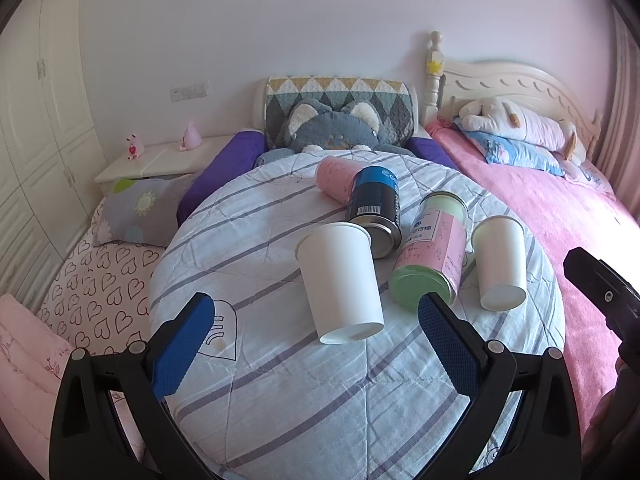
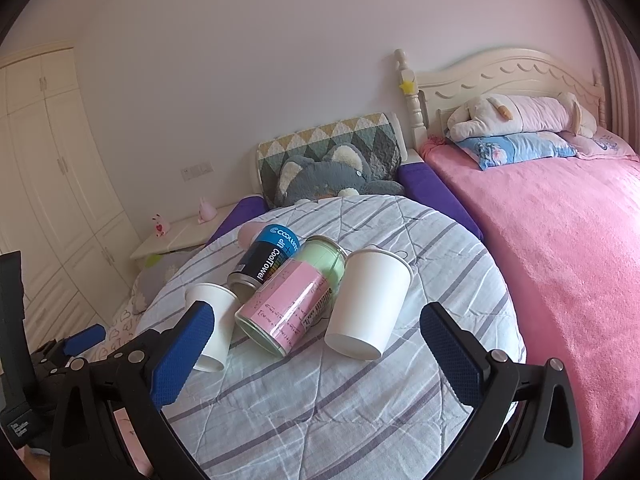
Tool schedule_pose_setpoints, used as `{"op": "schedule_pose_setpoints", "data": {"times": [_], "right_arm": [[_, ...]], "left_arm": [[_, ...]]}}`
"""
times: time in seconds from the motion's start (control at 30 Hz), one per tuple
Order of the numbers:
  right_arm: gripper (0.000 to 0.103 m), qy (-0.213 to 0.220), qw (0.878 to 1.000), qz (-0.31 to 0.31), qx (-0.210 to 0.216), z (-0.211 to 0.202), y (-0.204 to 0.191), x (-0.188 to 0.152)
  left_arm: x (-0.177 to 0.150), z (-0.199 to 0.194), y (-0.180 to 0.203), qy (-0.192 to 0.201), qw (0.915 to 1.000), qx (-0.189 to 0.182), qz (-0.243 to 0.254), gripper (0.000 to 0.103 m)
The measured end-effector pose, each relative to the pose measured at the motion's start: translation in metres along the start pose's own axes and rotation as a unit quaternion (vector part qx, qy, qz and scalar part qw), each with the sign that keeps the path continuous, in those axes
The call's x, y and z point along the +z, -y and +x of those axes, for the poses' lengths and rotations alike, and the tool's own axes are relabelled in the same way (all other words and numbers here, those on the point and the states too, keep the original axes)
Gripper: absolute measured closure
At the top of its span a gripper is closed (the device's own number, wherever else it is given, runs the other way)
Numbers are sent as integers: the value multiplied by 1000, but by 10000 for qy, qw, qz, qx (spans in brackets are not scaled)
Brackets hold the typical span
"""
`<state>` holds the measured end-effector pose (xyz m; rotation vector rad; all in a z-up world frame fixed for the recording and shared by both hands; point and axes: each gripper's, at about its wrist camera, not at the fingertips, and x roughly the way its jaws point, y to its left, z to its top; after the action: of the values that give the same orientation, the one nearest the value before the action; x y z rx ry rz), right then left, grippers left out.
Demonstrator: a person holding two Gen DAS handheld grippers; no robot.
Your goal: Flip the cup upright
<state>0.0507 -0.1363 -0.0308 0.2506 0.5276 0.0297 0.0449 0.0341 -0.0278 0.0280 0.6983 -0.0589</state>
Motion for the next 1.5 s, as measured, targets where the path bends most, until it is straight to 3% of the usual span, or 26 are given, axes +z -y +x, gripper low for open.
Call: {"op": "schedule_pose_setpoints", "data": {"times": [0.27, 0.4, 0.57, 0.73, 0.9, 1.0, 1.13, 1.23, 1.5], "right_arm": [[0, 113, 9998, 144, -13, 7, 11, 8], [0, 203, 9995, 244, -2, 14, 19, 14], [0, 162, 9993, 351, 0, 30, 30, 20], [0, 93, 9993, 354, -27, 43, 40, 21], [0, -20, 9993, 372, 30, 56, 47, 22], [0, -68, 9992, 384, 71, 64, 50, 22], [0, -139, 9991, 401, 87, 73, 53, 22], [0, -184, 9988, 442, 102, 78, 56, 23], [0, -273, 9981, 543, 91, 85, 61, 21]], "left_arm": [[44, 25, -1, -299, 9981, -544, 11, 0], [70, 55, 7, -567, 9972, -481, 106, 0], [94, 107, 23, -1222, 9908, -479, 336, 0], [106, 149, 43, -1744, 9821, -274, 652, 0], [109, 179, 52, -2144, 9740, -407, 604, 0], [107, 189, 56, -2225, 9725, -404, 552, 2], [102, 200, 62, -2423, 9677, -466, 506, 24], [98, 201, 66, -2403, 9678, -484, 577, 33], [96, 185, 63, -2054, 9752, -646, 515, 34]]}}
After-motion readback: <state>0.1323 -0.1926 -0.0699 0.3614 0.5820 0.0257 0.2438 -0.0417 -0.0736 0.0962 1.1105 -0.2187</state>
